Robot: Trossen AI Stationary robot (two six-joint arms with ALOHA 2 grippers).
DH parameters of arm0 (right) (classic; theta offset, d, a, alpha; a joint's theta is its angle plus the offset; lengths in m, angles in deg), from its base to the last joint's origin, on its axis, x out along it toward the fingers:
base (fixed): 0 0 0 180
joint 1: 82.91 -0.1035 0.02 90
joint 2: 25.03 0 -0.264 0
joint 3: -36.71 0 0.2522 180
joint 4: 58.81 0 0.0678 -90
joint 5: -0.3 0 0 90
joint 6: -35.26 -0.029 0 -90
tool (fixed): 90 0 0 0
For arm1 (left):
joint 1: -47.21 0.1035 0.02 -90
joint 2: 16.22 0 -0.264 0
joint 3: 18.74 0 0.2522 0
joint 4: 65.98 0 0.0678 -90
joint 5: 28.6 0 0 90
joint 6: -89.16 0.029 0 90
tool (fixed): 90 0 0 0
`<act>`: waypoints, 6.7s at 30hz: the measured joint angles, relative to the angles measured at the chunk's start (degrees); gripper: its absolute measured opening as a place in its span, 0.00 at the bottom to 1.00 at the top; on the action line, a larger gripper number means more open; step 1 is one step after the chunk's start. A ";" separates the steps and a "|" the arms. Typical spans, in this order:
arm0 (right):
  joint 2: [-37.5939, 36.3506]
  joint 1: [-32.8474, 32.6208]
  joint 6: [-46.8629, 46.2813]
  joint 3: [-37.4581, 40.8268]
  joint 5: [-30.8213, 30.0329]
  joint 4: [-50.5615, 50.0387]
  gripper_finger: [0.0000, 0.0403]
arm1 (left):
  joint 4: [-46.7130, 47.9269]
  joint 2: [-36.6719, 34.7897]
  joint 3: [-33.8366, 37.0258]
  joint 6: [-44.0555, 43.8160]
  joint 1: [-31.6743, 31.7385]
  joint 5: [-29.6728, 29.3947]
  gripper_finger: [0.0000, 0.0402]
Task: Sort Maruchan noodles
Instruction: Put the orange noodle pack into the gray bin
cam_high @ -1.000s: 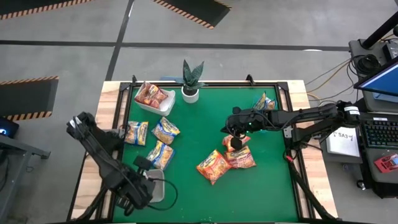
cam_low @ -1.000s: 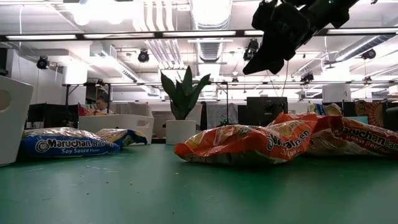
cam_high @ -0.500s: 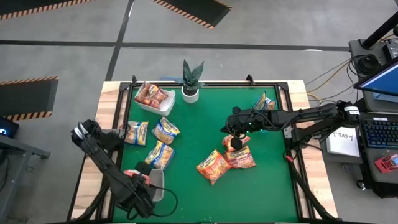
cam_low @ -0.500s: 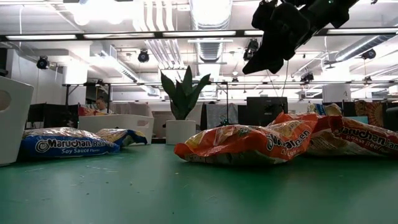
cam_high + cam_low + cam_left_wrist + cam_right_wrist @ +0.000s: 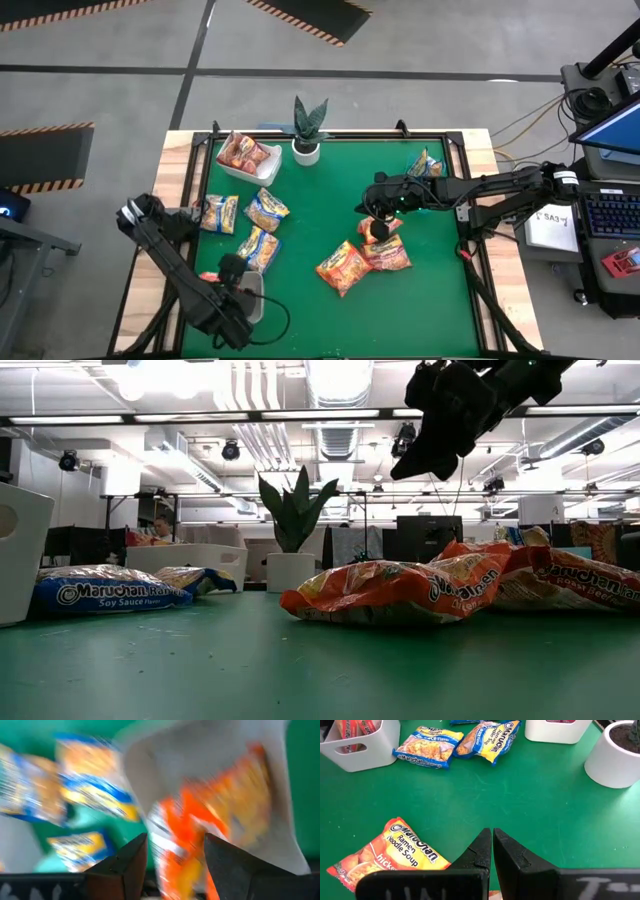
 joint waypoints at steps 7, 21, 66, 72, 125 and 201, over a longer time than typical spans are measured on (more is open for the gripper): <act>-0.02 0.00 -4.20 -0.09 0.00 0.00 0.02 | -2.08 -1.13 -5.40 2.60 4.89 -17.13 0.39; 0.00 -2.66 -13.78 -4.48 6.59 -22.74 0.02 | -36.14 -11.99 2.57 34.70 15.44 -26.00 0.19; 19.21 -7.02 8.78 -9.33 -14.01 -38.53 0.53 | -105.05 -28.44 46.99 48.66 28.27 -23.10 0.19; 19.54 -7.01 6.71 -9.32 -13.84 -38.45 0.33 | -105.02 -28.44 46.99 48.65 28.27 -23.13 0.19; 20.83 -8.13 3.95 -9.25 6.67 41.13 0.02 | -98.13 -54.10 45.38 38.91 8.88 -37.77 0.10; 0.50 -1.99 7.13 -8.56 18.01 6.12 0.49 | -39.51 -29.04 14.19 -8.30 11.26 -9.47 0.00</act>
